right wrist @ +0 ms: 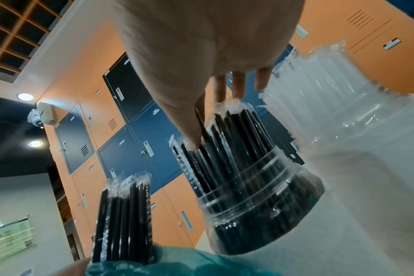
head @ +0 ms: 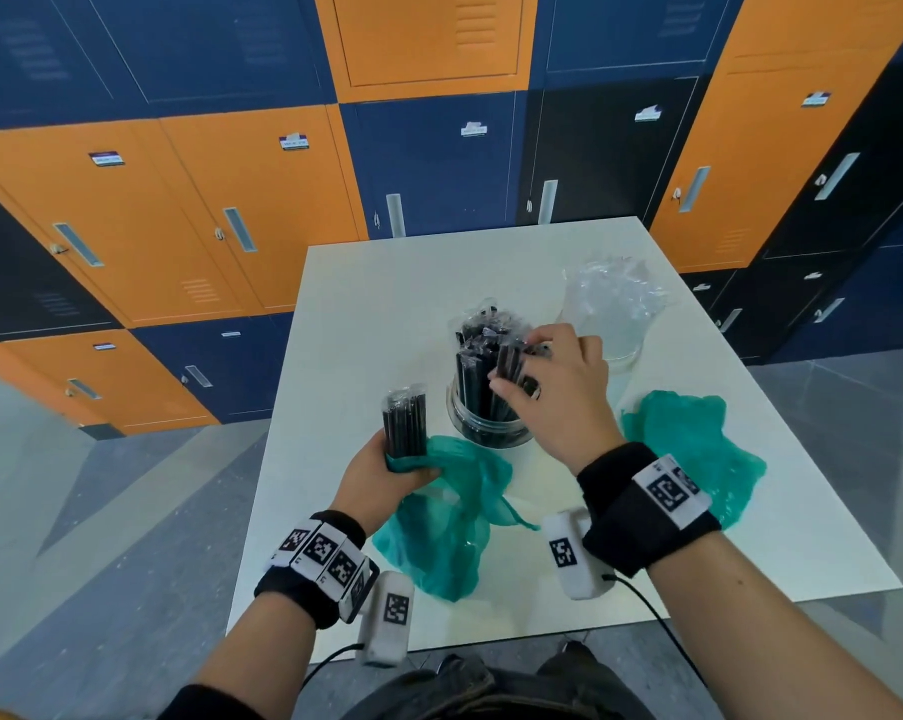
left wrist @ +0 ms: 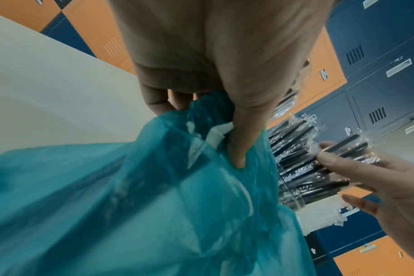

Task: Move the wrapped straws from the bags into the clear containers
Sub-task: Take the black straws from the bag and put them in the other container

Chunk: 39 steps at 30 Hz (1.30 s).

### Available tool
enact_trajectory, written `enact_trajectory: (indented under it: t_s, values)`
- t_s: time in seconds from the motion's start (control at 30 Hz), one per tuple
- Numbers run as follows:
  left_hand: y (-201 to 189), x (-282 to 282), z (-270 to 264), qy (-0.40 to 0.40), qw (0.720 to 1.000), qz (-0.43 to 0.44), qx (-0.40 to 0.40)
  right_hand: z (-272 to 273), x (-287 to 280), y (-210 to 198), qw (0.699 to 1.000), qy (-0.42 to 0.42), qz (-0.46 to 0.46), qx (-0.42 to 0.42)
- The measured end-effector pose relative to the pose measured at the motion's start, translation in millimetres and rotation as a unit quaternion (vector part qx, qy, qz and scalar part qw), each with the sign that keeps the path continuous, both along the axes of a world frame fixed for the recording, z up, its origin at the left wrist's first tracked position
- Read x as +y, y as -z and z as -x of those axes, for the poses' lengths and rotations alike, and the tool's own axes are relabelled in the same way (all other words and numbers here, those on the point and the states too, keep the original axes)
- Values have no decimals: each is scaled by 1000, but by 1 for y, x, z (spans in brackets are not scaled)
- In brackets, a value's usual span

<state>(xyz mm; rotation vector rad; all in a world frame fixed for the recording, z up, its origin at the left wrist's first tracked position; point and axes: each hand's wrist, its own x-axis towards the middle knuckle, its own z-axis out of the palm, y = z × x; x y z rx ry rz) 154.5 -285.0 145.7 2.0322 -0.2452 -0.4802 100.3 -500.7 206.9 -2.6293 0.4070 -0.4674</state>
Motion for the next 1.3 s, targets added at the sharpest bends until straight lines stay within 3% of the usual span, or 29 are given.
enact_trajectory:
  t_s: [0.1,0.2,0.33,0.47,0.57,0.73,0.8,0.87,0.93,1.0,1.13,1.3]
  values:
    - [1,-2,-1,0,1000,3,1,3,5,-3,999,9,34,-39]
    - [3,-2,0,-1,1000,6,5,4,5,-16,991,-61,-32,-111]
    - [5,-3,-1,-5,1000,2,-3,3,9,-3,985,-145,86,-39]
    - [10,-2,-3,-11,1000,-5,-6,12,8,23,974,-113,195,39]
    - [14,1,-5,-13,1000,-9,-14,12,7,26,970,-101,221,20]
    - [12,4,-4,-15,999,-17,-34,19,35,-3,985,-61,72,-141]
    - [10,5,-2,-26,999,-7,-31,23,46,-12,975,-114,33,-188]
    - [7,5,-1,-30,999,2,-37,25,53,-14,976,-183,-24,-116]
    - [4,6,1,-28,999,10,-37,22,56,-9,980,-190,-48,21]
    - [2,6,4,-32,999,29,-27,16,56,-2,978,-180,-49,96]
    - [-1,4,9,-21,998,54,-15,4,62,11,964,-190,-153,104]
    - [0,6,9,16,998,65,5,-2,66,22,961,-149,-214,90]
